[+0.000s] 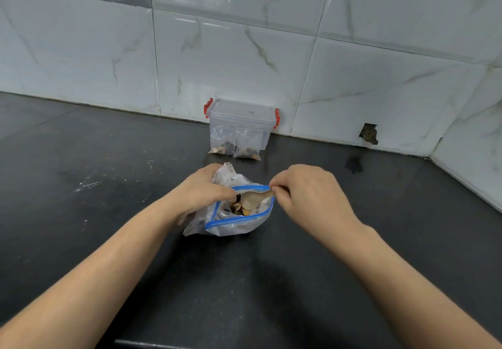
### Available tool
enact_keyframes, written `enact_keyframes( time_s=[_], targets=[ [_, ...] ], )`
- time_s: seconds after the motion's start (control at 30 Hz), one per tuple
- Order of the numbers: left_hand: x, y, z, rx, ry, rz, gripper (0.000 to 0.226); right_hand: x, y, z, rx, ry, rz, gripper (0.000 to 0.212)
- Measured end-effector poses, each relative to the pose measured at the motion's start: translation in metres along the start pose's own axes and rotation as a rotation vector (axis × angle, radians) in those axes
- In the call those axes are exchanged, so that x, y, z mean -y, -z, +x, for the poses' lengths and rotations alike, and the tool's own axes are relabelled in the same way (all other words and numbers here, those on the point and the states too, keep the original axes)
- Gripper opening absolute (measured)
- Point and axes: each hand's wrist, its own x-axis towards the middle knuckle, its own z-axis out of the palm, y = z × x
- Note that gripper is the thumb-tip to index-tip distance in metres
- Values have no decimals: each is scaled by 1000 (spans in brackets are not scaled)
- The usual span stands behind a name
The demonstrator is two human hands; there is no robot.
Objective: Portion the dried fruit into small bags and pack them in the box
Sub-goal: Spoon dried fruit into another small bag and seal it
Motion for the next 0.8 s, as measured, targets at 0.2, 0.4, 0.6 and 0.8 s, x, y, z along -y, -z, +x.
enact_keyframes(
  time_s=[0.2, 0.4, 0.6, 0.8],
  targets=[
    [-3, 1, 2, -30, 4, -9, 18, 5, -7, -8, -55, 53, -252, 24],
    [-4, -2, 3, 67, 38, 28, 16, 13, -10, -10, -37, 58, -209, 34],
    [-5, -2, -1, 101, 27, -48, 18, 4, -6, -12, 37, -57, 9, 21],
    [-10, -3, -5, 131, 22, -113, 25, 3, -27, -7, 88, -172, 217, 24]
  ],
)
